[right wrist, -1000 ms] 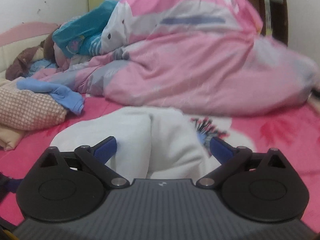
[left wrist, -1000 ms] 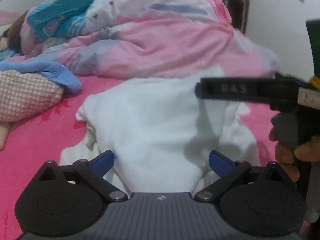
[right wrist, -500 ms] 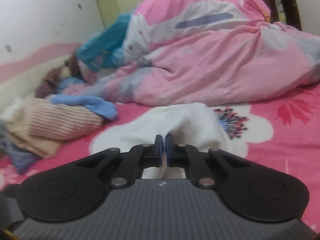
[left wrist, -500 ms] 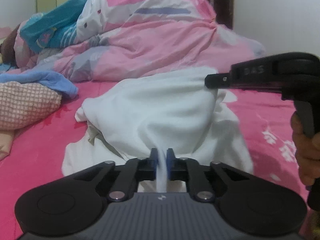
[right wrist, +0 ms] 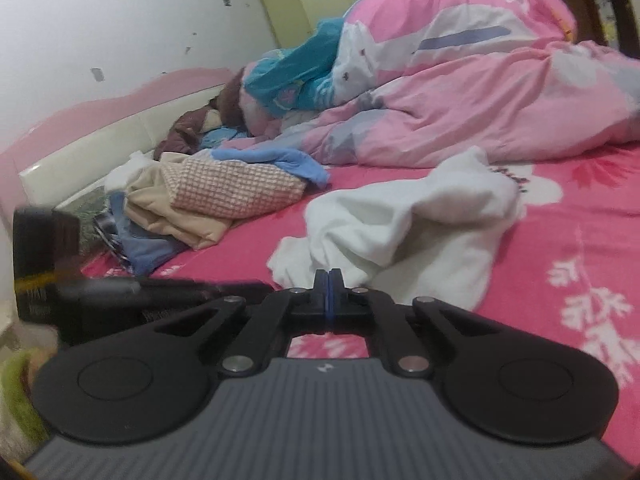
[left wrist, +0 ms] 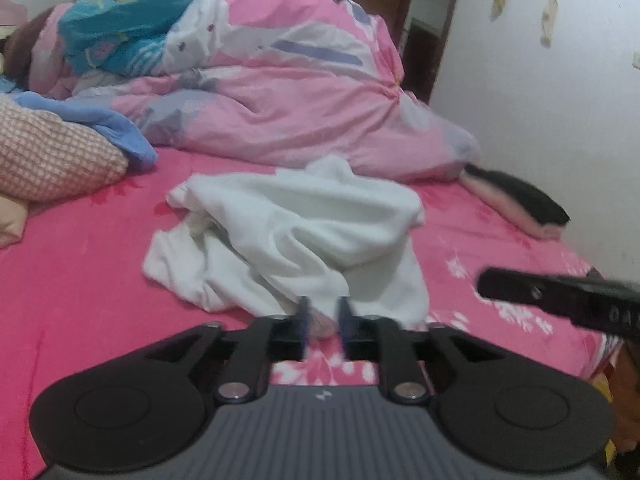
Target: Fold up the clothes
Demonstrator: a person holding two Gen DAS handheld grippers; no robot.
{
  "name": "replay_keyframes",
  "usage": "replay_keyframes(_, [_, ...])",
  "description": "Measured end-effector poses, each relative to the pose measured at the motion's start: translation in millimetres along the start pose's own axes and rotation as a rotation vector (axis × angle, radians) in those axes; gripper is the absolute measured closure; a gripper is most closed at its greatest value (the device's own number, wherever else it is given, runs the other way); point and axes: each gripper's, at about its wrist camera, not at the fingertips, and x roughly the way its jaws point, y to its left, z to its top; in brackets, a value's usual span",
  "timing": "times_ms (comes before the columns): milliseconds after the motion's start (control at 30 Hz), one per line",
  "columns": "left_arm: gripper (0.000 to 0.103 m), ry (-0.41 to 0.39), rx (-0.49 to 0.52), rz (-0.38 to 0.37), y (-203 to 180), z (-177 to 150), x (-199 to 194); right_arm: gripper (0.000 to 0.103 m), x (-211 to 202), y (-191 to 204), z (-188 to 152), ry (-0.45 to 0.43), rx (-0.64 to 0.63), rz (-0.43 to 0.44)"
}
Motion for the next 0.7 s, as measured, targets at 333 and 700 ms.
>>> replay_keyframes(333, [0.012, 0.040, 0.049, 0.048, 9, 28, 87, 0.038, 80, -83, 82, -0.030, 0.155, -0.140])
replay_keyframes(700, [0.090, 0.045, 0.116, 0.114, 9, 18, 112, 0.101, 129, -96, 89, 0.011, 0.185, -0.089])
